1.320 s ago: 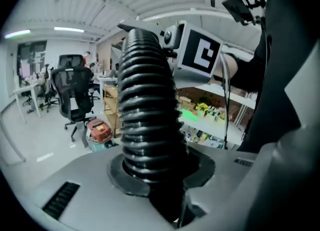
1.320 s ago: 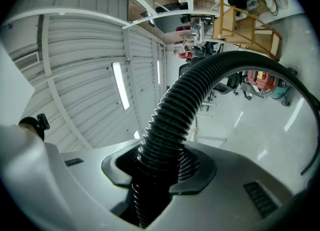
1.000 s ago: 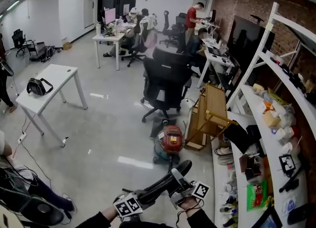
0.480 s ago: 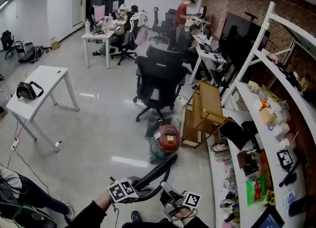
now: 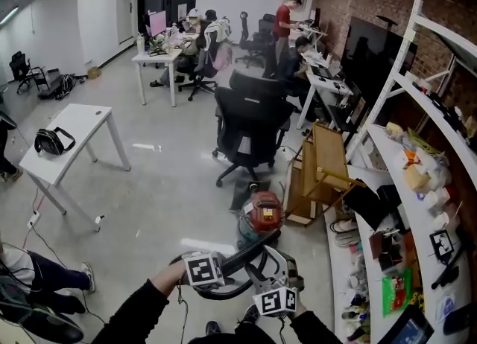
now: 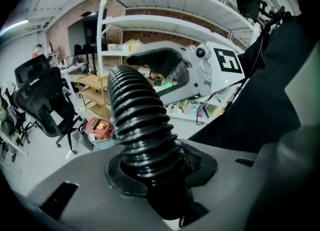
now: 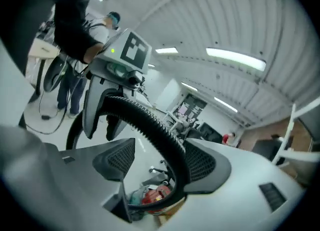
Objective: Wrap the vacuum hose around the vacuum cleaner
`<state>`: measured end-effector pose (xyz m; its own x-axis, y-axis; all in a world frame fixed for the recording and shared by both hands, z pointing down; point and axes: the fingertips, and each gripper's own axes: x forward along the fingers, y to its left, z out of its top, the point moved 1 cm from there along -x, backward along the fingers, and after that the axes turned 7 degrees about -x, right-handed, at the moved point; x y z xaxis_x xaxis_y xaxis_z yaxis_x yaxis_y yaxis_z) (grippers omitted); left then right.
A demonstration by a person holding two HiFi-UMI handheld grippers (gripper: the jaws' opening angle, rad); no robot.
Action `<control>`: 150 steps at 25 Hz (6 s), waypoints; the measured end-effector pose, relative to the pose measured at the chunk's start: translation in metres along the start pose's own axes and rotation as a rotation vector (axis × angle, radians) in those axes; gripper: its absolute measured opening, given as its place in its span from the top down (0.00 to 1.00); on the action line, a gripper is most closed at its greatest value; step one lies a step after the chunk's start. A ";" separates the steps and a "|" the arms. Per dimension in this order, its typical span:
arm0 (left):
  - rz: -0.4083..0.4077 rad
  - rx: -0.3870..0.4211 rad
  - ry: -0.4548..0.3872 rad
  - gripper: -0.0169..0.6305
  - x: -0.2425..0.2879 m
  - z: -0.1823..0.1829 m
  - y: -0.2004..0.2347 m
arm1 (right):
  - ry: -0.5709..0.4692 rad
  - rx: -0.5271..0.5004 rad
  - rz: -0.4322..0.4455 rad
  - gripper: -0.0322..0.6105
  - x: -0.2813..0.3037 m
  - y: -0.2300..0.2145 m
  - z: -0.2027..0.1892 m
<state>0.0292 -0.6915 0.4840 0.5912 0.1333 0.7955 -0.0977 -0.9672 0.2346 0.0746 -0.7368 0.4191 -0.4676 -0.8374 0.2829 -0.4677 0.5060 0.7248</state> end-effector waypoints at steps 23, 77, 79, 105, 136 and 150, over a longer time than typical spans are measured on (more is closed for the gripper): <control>0.447 -0.345 -0.525 0.49 0.008 0.087 0.064 | 0.111 -0.116 0.070 0.67 0.071 -0.083 -0.138; 0.532 -0.403 -0.155 0.69 0.164 0.065 0.481 | 0.823 0.781 0.084 0.67 0.181 -0.194 -0.531; 0.548 -0.420 -0.121 0.69 0.175 0.076 0.491 | 0.819 0.803 0.130 0.67 0.189 -0.193 -0.559; 0.505 -0.401 0.157 0.68 0.386 0.034 0.730 | 0.889 0.854 0.211 0.68 0.361 -0.123 -0.810; 0.604 -0.480 -0.146 0.41 0.447 0.001 0.818 | 0.949 1.060 0.228 0.51 0.467 0.023 -0.947; 0.470 -0.792 -0.276 0.41 0.431 0.033 0.638 | 0.862 1.203 0.221 0.47 0.388 0.000 -0.862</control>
<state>0.2482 -1.2583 0.9583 0.5115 -0.3842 0.7686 -0.8253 -0.4687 0.3149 0.5396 -1.2394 1.0701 -0.2354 -0.3680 0.8995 -0.9705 0.1389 -0.1972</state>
